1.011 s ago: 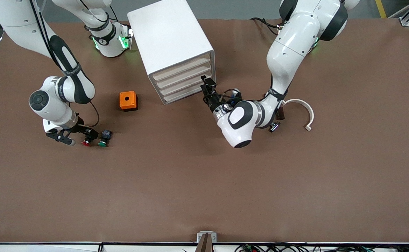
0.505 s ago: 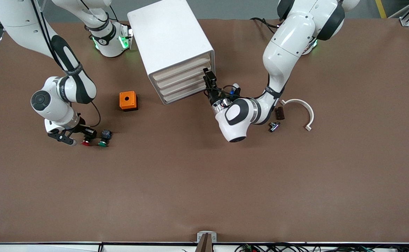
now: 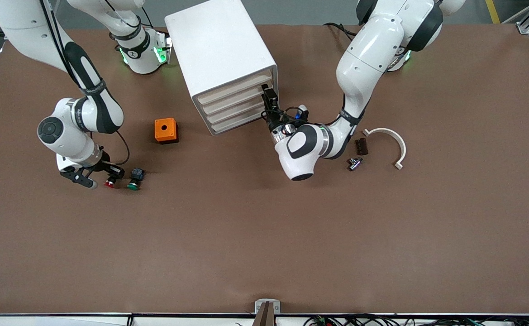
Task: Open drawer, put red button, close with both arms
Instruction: 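Pull the drawer open with the left gripper while the right gripper lifts the button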
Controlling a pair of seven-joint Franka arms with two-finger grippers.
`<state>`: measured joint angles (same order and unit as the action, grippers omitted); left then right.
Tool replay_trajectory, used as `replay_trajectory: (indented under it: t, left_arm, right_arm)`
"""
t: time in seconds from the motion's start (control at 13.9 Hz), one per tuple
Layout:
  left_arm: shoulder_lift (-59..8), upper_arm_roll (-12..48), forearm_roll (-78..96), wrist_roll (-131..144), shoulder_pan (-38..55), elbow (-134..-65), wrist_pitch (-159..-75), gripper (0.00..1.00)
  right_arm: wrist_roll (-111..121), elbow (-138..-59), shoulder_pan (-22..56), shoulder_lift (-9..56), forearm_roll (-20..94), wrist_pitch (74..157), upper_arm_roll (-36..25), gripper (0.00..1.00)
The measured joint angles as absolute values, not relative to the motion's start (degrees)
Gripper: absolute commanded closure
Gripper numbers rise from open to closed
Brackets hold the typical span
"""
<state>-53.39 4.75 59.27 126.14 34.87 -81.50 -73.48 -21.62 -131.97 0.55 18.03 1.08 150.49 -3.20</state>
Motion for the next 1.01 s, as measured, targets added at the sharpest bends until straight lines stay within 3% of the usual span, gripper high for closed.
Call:
replay_trajectory:
  t: [0.22, 0.58, 1.01]
  left_arm:
    - [-53.39, 4.77, 59.27, 126.14, 35.82, -81.5, -73.47, 0.63]
    - [-53.39, 4.79, 59.27, 126.16, 37.57, -81.51, -73.46, 0.84]
    - [-53.41, 4.56, 59.28, 126.32, 37.48, -81.54, -73.46, 0.87]
  right_arm:
    - [-29.34, -128.64, 4.32, 11.22, 1.11, 138.98, -2.86, 1.0]
    - [-47.39, -117.59, 14.38, 5.93, 1.15, 120.08, -2.56, 1.0]
    - [-58.43, -111.56, 20.93, 4.7, 4.59, 113.96, -2.46, 1.0]
